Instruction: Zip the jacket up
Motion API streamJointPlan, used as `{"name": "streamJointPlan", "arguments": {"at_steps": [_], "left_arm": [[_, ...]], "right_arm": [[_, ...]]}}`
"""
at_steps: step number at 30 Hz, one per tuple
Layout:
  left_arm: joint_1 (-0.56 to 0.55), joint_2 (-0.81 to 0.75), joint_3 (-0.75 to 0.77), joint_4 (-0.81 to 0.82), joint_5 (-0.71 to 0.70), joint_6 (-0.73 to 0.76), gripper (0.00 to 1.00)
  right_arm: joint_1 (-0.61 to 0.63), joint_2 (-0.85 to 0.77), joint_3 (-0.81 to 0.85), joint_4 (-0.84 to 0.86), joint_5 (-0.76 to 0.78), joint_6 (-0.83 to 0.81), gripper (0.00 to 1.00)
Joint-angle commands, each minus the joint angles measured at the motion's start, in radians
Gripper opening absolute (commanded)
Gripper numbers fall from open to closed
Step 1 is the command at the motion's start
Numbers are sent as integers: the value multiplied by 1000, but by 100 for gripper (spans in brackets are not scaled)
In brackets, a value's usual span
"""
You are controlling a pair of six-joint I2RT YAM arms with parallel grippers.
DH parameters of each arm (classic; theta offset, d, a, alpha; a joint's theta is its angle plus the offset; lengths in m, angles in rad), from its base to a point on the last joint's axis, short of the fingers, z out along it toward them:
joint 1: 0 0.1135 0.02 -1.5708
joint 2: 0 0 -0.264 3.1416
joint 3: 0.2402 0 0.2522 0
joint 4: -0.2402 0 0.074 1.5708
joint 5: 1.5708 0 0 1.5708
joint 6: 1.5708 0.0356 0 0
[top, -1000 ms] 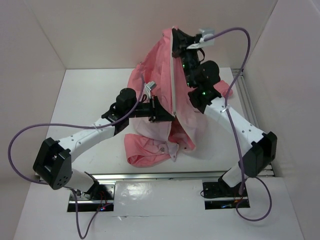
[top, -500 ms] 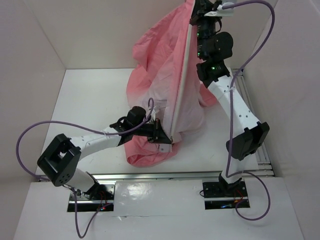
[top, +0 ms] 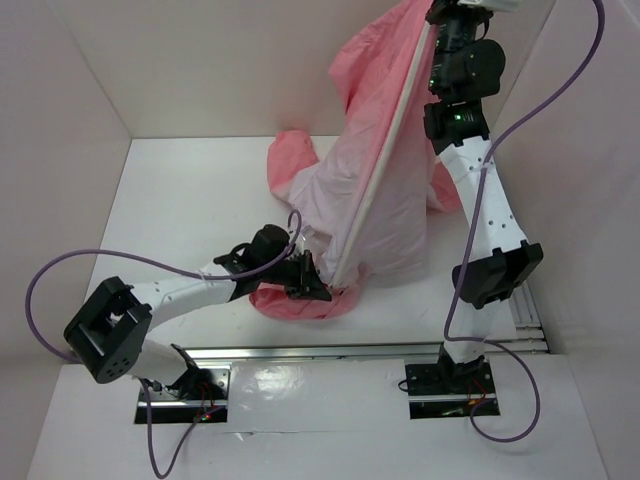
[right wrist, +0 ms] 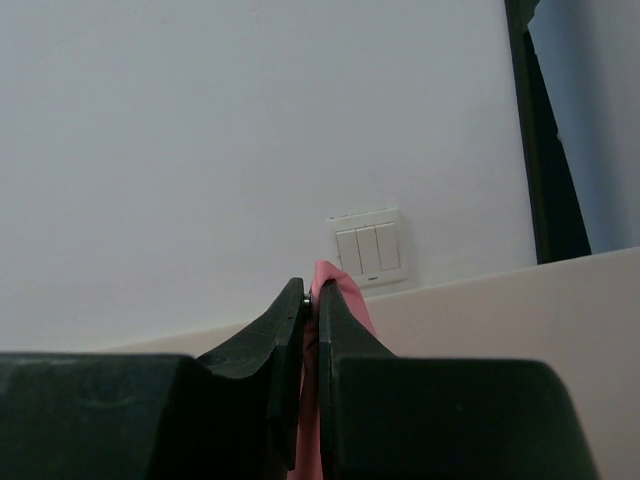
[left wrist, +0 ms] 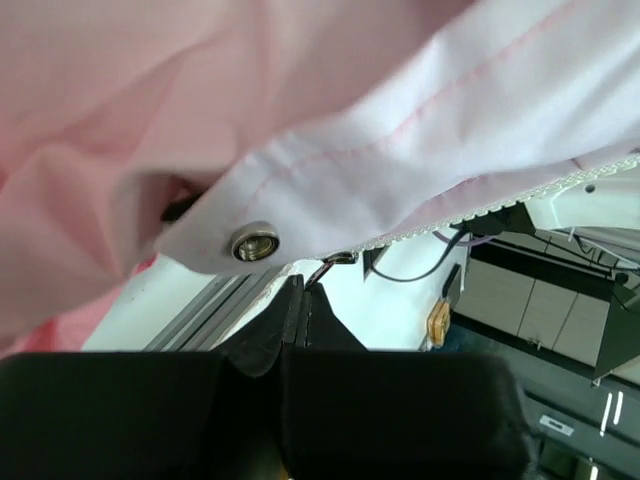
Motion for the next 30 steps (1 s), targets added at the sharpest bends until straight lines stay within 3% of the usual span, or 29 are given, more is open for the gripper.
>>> {"name": "streamJointPlan", "arguments": {"at_steps": [1,4,8,10,11,12,14,16,17,19,20,22,23,26,30], "left_arm": [[-6,21,12,-210,-28,57,0],[14,9,62,-260,-80,77,0],[63,-38,247,-352,-198,108,0],[102,-68,364,-436,-290,143,0],[117,-83,392,-450,-314,156,0],[132,-97,418,-450,-329,188,0],[174,-120,467,-487,-361,215,0],[201,-130,533,-513,-371,245,27],[221,-140,549,-522,-371,254,46],[231,-153,568,-523,-371,264,85],[244,-153,569,-523,-371,280,93],[255,-162,589,-532,-390,300,100],[255,-173,599,-532,-400,320,100],[264,-182,619,-541,-438,363,100],[264,-202,630,-555,-472,377,100]], "right_arm": [[-31,-58,109,144,-16,18,0],[-31,-96,77,120,-46,49,0],[-31,-250,-238,173,-74,128,0],[-31,-359,-576,199,-95,208,0],[-31,-396,-578,215,-106,225,0],[-18,-430,-740,215,-106,248,0],[-18,-521,-893,215,-130,331,0],[15,-567,-1064,178,-131,375,0],[15,-602,-1110,158,-144,395,9],[38,-613,-1178,18,-132,415,38],[38,-613,-1178,-60,-102,429,70],[38,-576,-1091,-247,-50,444,95],[38,-550,-1051,-450,11,445,100],[13,-434,-899,-770,117,484,100],[-12,-329,-782,-992,233,559,100]]}}
